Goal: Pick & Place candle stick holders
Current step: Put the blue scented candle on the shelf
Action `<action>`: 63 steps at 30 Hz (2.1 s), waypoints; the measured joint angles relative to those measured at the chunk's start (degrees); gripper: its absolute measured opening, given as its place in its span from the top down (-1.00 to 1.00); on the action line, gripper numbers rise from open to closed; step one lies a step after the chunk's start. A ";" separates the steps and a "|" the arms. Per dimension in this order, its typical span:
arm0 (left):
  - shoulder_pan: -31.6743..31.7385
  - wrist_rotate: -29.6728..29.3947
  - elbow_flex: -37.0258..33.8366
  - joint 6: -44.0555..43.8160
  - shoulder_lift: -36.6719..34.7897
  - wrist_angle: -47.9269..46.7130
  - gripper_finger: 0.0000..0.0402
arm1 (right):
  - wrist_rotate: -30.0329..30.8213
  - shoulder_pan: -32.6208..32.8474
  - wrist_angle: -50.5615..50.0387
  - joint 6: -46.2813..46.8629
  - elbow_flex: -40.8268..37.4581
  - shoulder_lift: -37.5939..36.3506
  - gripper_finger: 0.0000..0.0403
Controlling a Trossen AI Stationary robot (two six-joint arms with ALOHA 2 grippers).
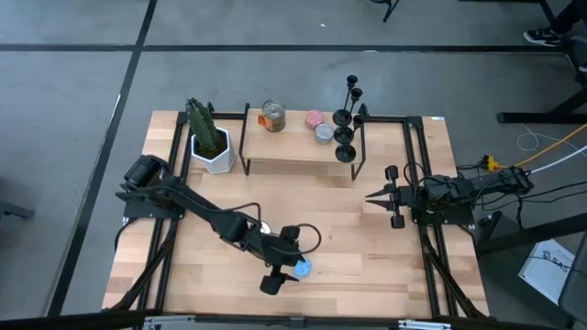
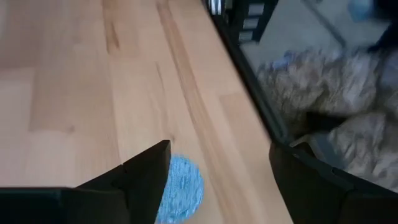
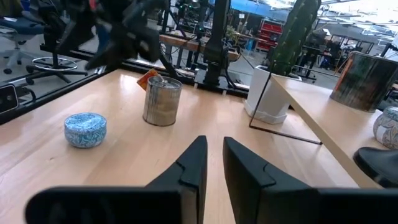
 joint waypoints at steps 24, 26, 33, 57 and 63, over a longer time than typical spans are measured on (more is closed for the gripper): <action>-0.38 -4.17 -0.07 12.84 12.58 11.10 -0.88 | 0.00 0.02 0.02 -0.04 0.02 0.00 0.73; -0.38 -4.46 -0.07 13.38 12.58 11.24 -0.88 | 0.00 0.02 0.02 -0.03 0.02 0.00 0.73; 0.46 -4.44 -0.07 9.72 12.58 8.13 -0.88 | 0.00 0.02 0.02 -0.04 0.02 0.00 0.73; 1.17 -3.51 -1.60 7.41 16.57 8.98 -0.89 | 0.00 0.01 0.02 -0.04 0.04 0.00 0.73; 1.14 -3.21 -1.60 8.78 18.30 13.88 -0.86 | 0.00 0.02 0.02 -0.04 0.04 0.00 0.73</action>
